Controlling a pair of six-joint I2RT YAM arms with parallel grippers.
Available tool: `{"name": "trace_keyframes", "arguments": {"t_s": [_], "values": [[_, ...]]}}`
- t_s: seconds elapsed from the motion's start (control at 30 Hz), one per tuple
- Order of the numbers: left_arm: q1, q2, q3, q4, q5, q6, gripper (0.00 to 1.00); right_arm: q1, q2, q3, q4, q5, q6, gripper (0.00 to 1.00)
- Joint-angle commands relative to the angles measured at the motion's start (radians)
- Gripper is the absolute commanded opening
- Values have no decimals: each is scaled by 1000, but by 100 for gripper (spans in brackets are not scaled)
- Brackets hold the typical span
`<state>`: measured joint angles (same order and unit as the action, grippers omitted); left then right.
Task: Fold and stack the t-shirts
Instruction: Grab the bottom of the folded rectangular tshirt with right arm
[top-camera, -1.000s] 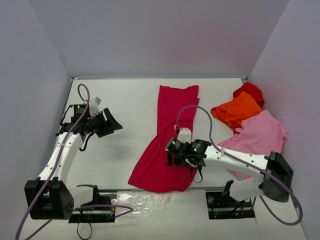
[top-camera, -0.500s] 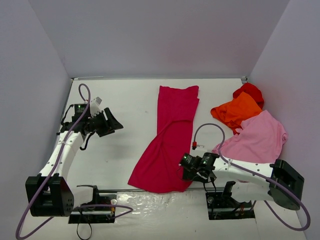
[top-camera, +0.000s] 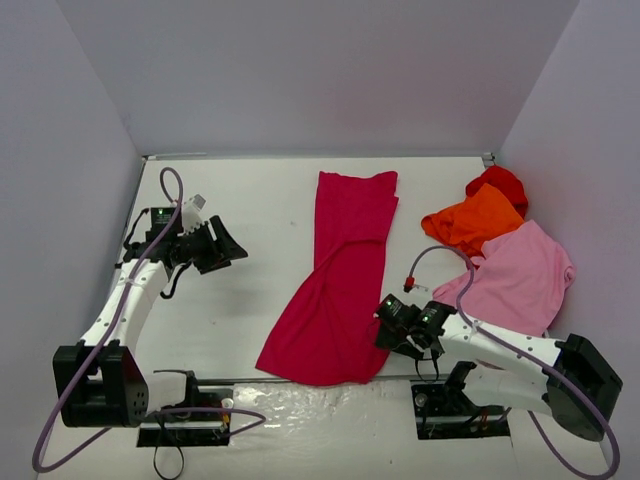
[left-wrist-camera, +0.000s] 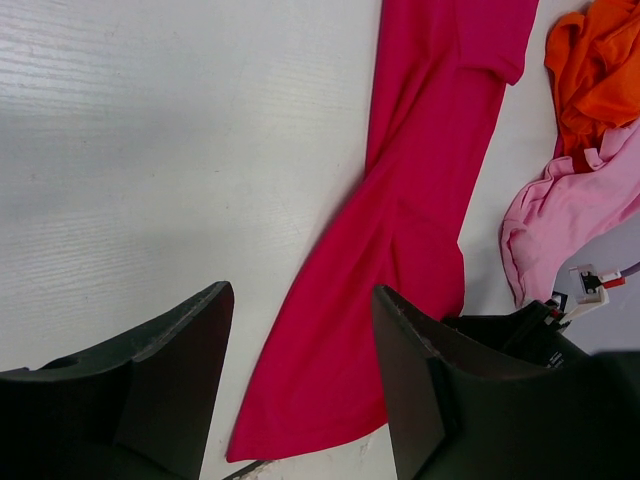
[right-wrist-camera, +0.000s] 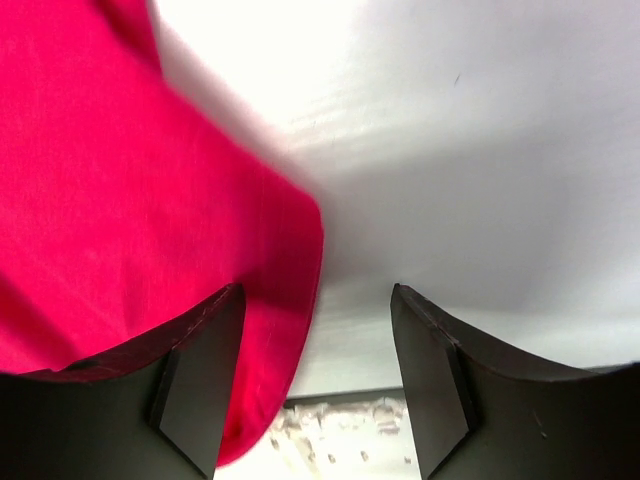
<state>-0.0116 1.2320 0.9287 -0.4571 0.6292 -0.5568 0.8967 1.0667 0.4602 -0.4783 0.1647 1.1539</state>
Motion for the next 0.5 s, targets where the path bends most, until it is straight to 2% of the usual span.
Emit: {"name": "trace_keyframes", "arguments": {"t_s": [0.0,0.1,0.23,0.27,0.47], "values": [[5,-6,67,54,24,0,54,-37,74,46,28,28,-67,53],[4,-6,68,48,23,3,54,-53,133,55,76,13,-107,40],[5,-8,73,34,23,12,54,-59,184,66,116,-13,-137,3],[5,-8,73,31,21,15,54,-59,188,69,119,-16,-140,0],[5,-5,79,26,18,18,54,-58,192,108,114,-29,-180,0]]}}
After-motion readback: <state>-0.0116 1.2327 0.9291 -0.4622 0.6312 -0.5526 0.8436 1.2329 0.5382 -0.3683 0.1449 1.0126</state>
